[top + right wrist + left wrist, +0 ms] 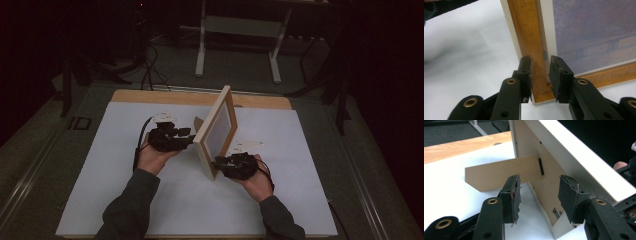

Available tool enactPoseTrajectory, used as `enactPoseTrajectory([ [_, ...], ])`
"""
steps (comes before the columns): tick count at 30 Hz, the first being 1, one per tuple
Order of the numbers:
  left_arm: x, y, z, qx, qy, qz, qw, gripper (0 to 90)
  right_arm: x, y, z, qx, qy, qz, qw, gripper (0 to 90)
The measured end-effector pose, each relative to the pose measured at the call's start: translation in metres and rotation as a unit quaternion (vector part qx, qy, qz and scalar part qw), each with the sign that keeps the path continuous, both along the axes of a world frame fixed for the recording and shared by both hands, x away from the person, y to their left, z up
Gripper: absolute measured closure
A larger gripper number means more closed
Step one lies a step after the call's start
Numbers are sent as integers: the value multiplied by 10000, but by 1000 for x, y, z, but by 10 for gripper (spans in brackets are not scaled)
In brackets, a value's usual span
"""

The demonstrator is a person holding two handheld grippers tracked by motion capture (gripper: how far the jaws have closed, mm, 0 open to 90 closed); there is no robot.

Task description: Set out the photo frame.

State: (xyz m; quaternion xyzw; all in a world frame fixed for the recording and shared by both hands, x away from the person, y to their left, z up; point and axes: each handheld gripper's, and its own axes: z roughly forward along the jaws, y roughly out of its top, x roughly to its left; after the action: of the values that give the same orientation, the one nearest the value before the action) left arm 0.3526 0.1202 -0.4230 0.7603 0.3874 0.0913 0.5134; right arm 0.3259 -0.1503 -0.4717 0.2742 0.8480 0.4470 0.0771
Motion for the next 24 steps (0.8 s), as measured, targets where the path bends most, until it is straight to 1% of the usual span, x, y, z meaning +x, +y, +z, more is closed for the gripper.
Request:
enactPoseTrajectory([
  [2,-1,2,3,21,12,76,10000,516,0,-2,-1,-27,4,-25,10000,683],
  [4,-2,4,7,-8,-5,124,9999,508,0,-3,-2,-25,-10,-41,10000,676],
  [5,-3,5,9,-49,-23,167,9998,492,0,-4,-2,-26,-2,-48,10000,669],
  [9,-8,8,19,-251,-112,162,9995,437,1,-8,-4,-60,23,-86,9999,661],
  [13,-14,7,27,-318,-204,171,9991,401,0,-11,-5,-62,40,-124,9999,653],
  [15,-16,6,30,-272,-264,199,9991,385,0,-13,-5,-58,46,-141,9999,649],
  [20,-20,0,34,-246,-316,122,9991,353,0,-16,-7,-68,60,-169,9998,645],
  [24,-22,-7,34,-125,-335,86,9993,337,1,-19,-8,-94,74,-170,9998,642],
])
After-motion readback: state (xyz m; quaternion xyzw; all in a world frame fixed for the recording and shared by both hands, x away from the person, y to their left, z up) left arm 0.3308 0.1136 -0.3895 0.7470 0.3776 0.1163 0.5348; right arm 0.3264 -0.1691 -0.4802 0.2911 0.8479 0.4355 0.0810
